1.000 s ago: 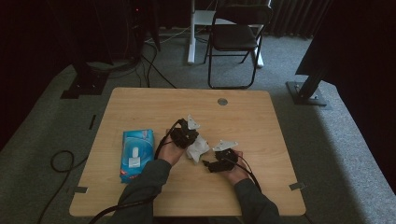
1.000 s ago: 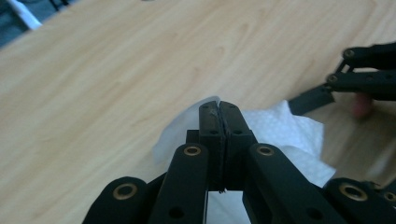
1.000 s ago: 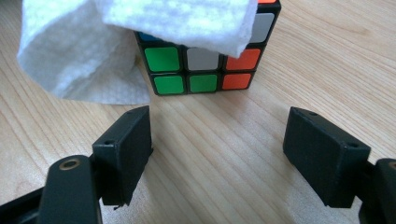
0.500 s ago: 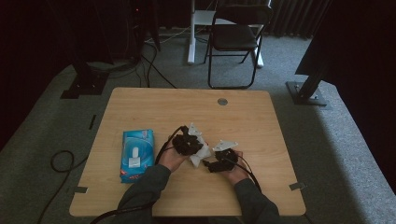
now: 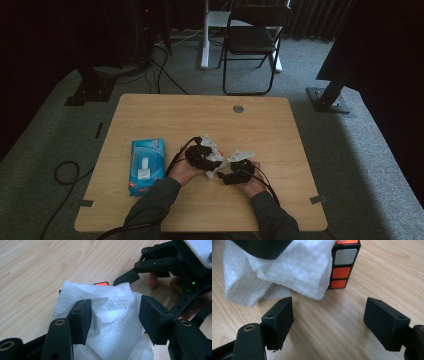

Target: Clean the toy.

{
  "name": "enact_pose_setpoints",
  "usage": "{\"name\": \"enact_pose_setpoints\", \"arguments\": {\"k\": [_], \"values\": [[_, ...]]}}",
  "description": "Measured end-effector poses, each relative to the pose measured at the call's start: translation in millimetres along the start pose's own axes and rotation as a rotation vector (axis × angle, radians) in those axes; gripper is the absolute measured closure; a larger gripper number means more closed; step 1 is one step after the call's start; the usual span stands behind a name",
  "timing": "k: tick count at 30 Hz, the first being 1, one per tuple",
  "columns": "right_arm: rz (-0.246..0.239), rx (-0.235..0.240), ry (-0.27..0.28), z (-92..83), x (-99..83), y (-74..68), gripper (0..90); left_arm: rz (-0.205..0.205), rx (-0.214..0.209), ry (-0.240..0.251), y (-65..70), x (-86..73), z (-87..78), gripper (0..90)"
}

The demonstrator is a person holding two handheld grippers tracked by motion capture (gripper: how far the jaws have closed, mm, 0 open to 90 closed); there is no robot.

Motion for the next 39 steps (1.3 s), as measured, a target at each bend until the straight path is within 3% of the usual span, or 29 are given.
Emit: {"name": "enact_pose_setpoints", "arguments": {"k": [2, 5, 10, 13, 17, 22, 28, 33, 37, 39], "values": [[0.000, 0.000, 0.000, 0.0, 0.0, 0.0, 23.4, -0.005, 0.014, -0.003, -1.0, -0.3, -0.1, 44.8], [0.000, 0.000, -0.001, -0.1, -0.1, -0.1, 23.4, -0.025, 0.021, 0.008, -4.5, -1.4, -0.8, 58.3], [-0.001, 0.000, -0.001, -0.1, -0.1, 0.0, 23.4, -0.026, 0.048, 0.014, -6.6, -2.6, -1.5, 66.4], [-0.001, 0.000, -0.001, -0.1, -0.1, 0.0, 23.4, -0.054, 0.051, 0.032, -10.1, -4.2, -1.6, 79.1], [-0.001, 0.000, -0.004, -0.2, 0.1, 0.0, 23.4, -0.078, 0.038, 0.053, -13.6, -6.4, -1.6, 84.6], [0.012, -0.009, -0.011, 2.3, 4.2, -0.9, 24.3, -0.107, -0.014, 0.069, -19.5, -8.3, -1.6, 86.0], [-0.031, -0.020, 0.008, 10.9, 14.6, -11.8, 26.2, -0.116, -0.031, 0.071, -21.3, -8.2, -1.2, 86.2], [-0.019, -0.022, 0.047, 12.0, 18.4, -10.3, 29.3, -0.124, -0.038, 0.074, -21.8, -8.5, -1.2, 86.2], [0.010, 0.023, 0.079, 12.7, 22.2, -6.3, 32.5, -0.126, -0.036, 0.073, -21.5, -8.3, -1.2, 86.2], [0.007, 0.017, 0.073, 13.6, 22.7, -6.8, 32.8, -0.126, -0.034, 0.073, -21.3, -8.3, -1.2, 86.2]]}}
Point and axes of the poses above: each handheld gripper's, and its own axes: z roughly forward along the jaws, x roughly out of its top, y roughly to its right, the point moved 4 cm from there along z, roughly forward along the jaws, and after that the axes turned 6 degrees about -y, right-handed, at the moved point
